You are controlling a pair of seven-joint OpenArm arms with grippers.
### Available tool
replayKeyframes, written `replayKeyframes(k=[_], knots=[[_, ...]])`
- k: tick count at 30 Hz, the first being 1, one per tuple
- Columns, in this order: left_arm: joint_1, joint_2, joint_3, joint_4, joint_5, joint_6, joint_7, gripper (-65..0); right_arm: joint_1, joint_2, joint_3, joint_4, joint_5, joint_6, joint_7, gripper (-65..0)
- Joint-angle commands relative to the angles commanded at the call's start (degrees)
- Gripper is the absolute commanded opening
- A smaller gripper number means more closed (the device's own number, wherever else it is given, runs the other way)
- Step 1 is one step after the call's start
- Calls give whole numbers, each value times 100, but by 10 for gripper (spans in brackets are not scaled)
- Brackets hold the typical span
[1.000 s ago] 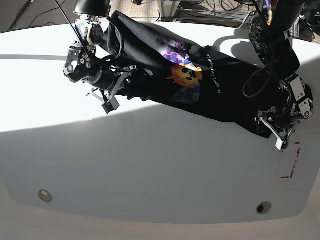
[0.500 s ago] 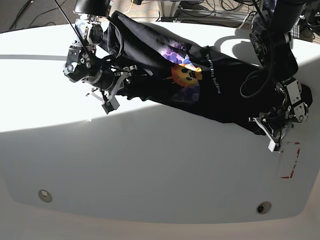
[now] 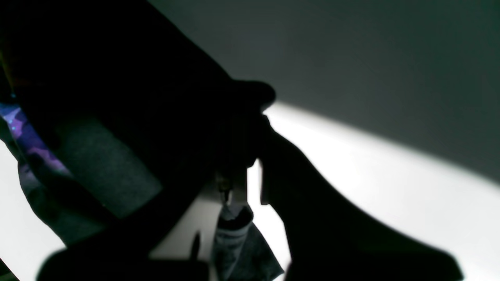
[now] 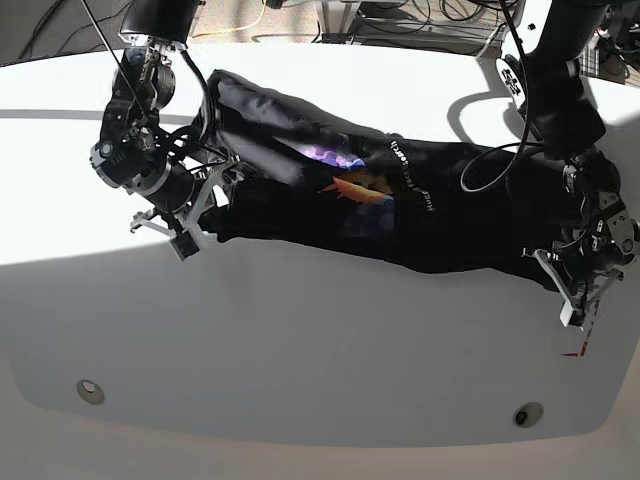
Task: Layout the t-shirt on the table in an organized manner, then fold the t-shirt properly
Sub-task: 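Grasp the t-shirt edges with both grippers, then lift the t-shirt and swing it forward with both grippers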
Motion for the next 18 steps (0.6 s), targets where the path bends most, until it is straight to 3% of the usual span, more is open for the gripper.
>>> replayKeyframes(k=[8,15,18], knots=[[-1073,360,202,1714,0,0,1143,-650,1811,642,-70,-791,18,0,-26,-650],[-2708,343,554,2505,0,0,2101,-650,3965,1248,-229,-844,18,0,-870,-650],[-3367,343,563,2549,0,0,2418,-650,4563,1521,-246,-853,18,0,-967,-650]])
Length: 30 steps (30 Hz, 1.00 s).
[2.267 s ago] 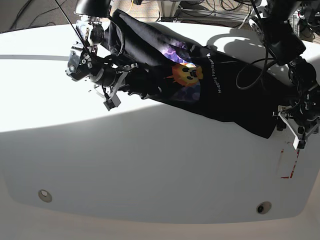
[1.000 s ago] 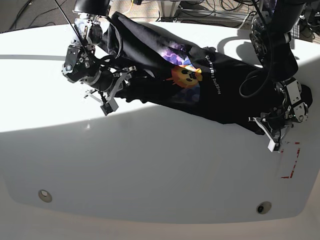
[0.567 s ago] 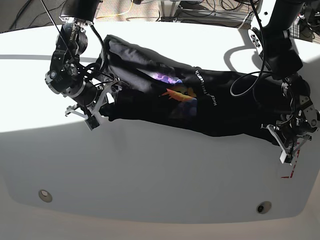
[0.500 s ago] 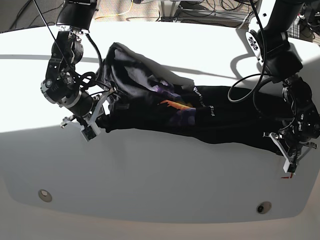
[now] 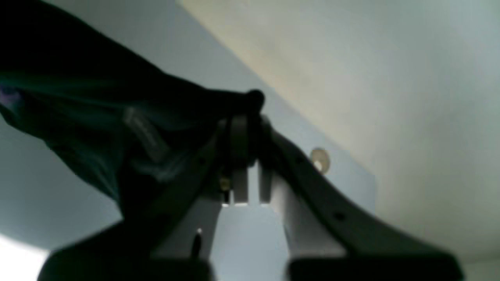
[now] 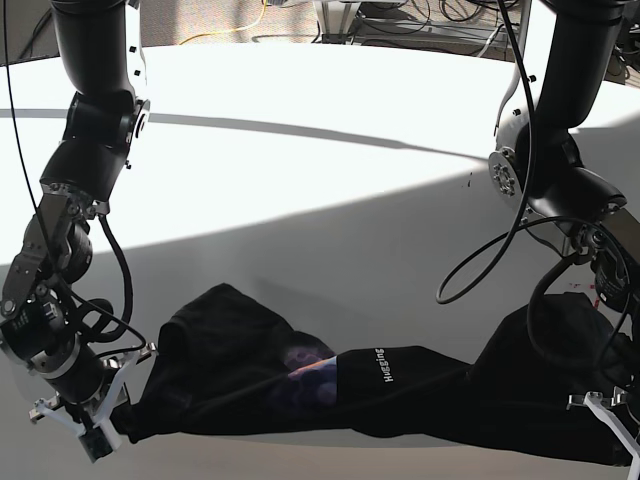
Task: Layout the t-shirt on the table in an organized manner, then fold the t-shirt properly
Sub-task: 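Lift the t-shirt and swing it forward with both grippers, then pull the t-shirt back and lay it on the table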
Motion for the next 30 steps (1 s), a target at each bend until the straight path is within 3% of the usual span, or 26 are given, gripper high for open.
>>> replayKeyframes(k=[3,8,10,16,22,24,27,30], knots=[[-475,-70,-9,0,0,0,202,-650,431,281,-9,0,9,0,-167,-650],[-598,-290,-9,0,0,0,303,-649,527,466,18,79,9,0,-492,-650],[-413,-299,-9,18,-9,0,303,-649,255,466,44,202,9,0,-580,-650],[774,-308,-26,334,-9,0,281,-649,-1635,316,404,1134,0,0,-580,-650],[2374,-281,-26,404,-9,0,-114,-650,-3587,-519,1029,1407,-18,0,79,-650],[3077,-273,-26,404,-9,0,-440,-650,-4273,-774,1178,1345,-35,0,589,-650],[3991,-264,-9,404,-9,0,-844,-650,-5108,-1011,1204,1222,-44,0,1275,-650],[4642,-264,-9,396,-9,0,-1134,-650,-5635,-1116,1196,1169,-44,0,1662,-650]])
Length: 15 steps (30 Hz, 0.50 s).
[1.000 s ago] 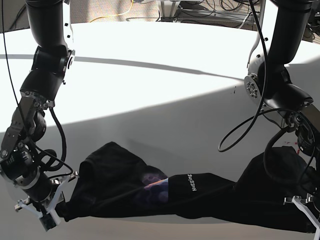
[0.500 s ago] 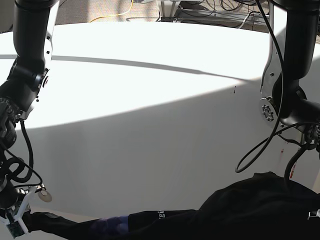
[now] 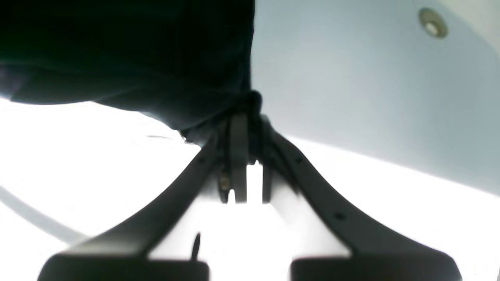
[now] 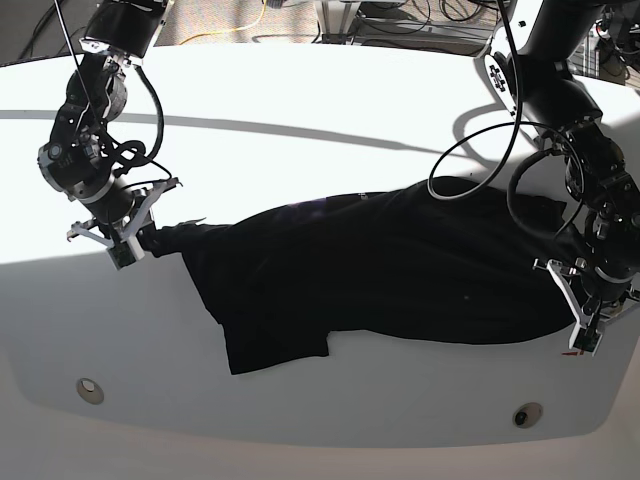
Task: Layout the t-shirt on the table in an organized manner, then fold the t-shirt properly
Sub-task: 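Pull the t-shirt back and lay it on the table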
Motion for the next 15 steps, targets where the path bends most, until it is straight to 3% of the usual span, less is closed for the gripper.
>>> replayKeyframes(k=[5,15], knots=[[862,-44,-35,0,0,0,-369,-649,-563,-185,35,-26,9,0,35,-650],[1407,-273,-352,-18,9,0,-378,-647,-1152,-220,44,-9,0,0,35,-633]])
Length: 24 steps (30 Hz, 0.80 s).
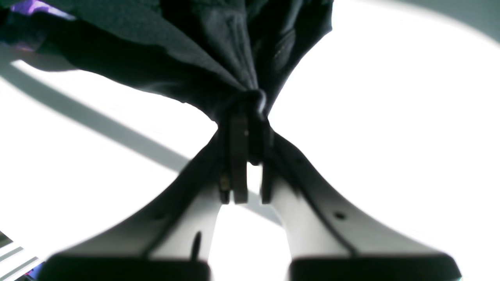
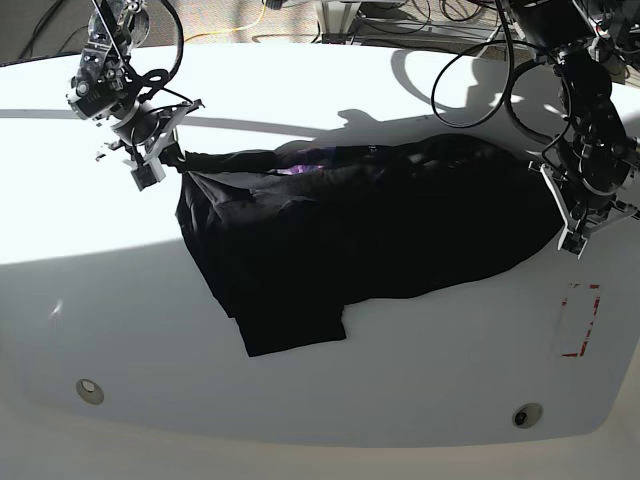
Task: Layout the t-shirt on the table in an organized manner, then fold the t-shirt properly
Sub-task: 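Pull the t-shirt back and lay it on the table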
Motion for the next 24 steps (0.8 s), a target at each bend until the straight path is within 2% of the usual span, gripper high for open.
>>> replayKeyframes(k=[3,10,13,15,17,22,23,24], knots=[[123,-114,0,0,0,0,0,-647,-176,-9,0,0,0,0,0,-550],[246,-176,-62,0,9,0,0,-646,-492,-18,211,141,18,0,0,-295],[316,-255,-105,0,9,0,0,-643,-545,-18,308,237,35,0,0,-219],[325,-264,-105,0,9,0,0,-629,-536,-18,343,334,35,0,0,-192],[325,-264,-114,0,9,0,0,-586,-510,-18,457,431,35,0,0,-179],[308,-264,-114,0,9,0,0,-368,-44,-18,580,466,44,0,0,-171],[299,-264,-114,0,9,0,0,-306,149,-18,580,448,26,0,0,-171],[290,-264,-114,0,9,0,0,-275,273,-18,571,431,18,0,-9,-171]])
